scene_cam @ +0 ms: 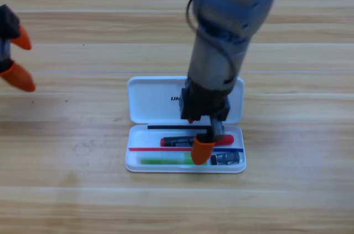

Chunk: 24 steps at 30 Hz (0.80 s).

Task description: Clean up eraser and pencils

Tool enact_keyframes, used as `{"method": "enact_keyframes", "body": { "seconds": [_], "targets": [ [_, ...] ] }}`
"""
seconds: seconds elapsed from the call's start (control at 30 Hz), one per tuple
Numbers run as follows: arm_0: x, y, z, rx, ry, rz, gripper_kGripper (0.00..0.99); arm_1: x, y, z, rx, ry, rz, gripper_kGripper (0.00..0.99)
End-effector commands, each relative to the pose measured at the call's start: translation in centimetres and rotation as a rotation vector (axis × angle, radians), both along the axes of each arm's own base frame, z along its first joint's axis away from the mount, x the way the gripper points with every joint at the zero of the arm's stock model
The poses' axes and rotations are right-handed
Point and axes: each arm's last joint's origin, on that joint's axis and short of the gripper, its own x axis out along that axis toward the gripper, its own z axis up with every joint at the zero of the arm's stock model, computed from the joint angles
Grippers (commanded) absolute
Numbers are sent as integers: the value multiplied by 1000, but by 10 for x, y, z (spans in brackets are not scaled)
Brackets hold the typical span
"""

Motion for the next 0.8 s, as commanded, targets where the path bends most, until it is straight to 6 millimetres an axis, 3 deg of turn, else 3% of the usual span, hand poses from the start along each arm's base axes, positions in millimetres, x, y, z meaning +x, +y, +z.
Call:
{"method": "enact_keyframes", "body": {
  "seconds": [0.03, 0.17, 0.4, 0.63, 0.8],
  "targets": [
    [24, -3, 5, -75, -26, -2, 816, -59, -33, 82, 153, 32, 51, 943],
    [58, -9, 4, -162, -15, -12, 627, -80, -60, 120, 303, 26, 12, 959],
    [125, -31, -33, -308, 65, -102, 18, -113, -108, 147, 499, -16, -75, 960],
    [175, -53, -98, -449, 258, -167, 0, -125, -127, 152, 525, -14, -102, 960],
    [203, -64, -126, -498, 399, -230, 0, -126, -129, 146, 512, -4, -106, 960]
  ]
}}
